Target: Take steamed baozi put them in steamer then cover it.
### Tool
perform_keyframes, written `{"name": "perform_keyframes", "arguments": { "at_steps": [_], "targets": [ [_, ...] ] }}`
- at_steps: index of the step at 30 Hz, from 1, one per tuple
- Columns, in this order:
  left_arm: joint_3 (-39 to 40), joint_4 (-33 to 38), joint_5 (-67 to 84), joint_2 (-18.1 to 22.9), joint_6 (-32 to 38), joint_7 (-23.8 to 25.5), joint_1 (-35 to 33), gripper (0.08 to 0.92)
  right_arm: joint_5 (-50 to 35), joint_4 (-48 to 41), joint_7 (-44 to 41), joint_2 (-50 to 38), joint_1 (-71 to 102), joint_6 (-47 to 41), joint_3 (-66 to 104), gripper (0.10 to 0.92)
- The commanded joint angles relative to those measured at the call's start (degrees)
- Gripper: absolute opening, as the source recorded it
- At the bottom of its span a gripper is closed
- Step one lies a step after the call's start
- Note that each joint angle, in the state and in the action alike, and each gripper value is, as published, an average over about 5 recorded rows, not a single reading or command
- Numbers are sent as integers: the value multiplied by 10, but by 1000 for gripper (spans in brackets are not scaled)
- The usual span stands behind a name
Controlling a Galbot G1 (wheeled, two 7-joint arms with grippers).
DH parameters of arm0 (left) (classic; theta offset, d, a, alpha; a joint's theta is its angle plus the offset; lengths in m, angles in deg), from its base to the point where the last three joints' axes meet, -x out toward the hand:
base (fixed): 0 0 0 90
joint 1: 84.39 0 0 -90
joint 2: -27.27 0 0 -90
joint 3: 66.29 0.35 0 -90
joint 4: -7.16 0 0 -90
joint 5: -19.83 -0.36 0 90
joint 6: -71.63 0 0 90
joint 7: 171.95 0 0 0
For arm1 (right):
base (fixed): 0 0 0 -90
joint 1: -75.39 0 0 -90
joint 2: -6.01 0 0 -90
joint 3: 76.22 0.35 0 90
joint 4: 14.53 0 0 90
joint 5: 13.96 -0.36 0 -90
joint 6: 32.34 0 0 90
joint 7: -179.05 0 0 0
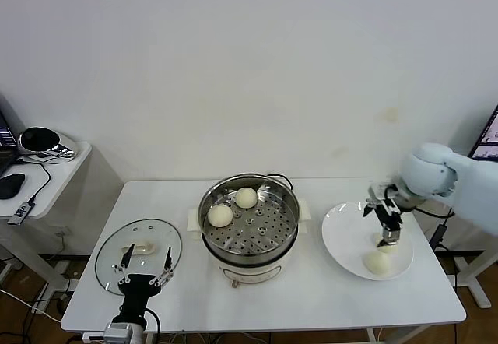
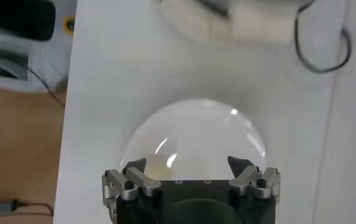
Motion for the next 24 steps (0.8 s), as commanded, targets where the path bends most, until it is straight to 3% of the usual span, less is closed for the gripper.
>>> {"name": "perform_keyframes", "arguments": {
  "at_steps": [1,24],
  "targets": [
    [-1,1,-2,1,0,0,-1,823,84,-28,-5,-36,176,33,126,823],
    [-8,-7,-3,3,2,-2,-3,823,105,-144,25,66,278,36,211,806]
  ]
}}
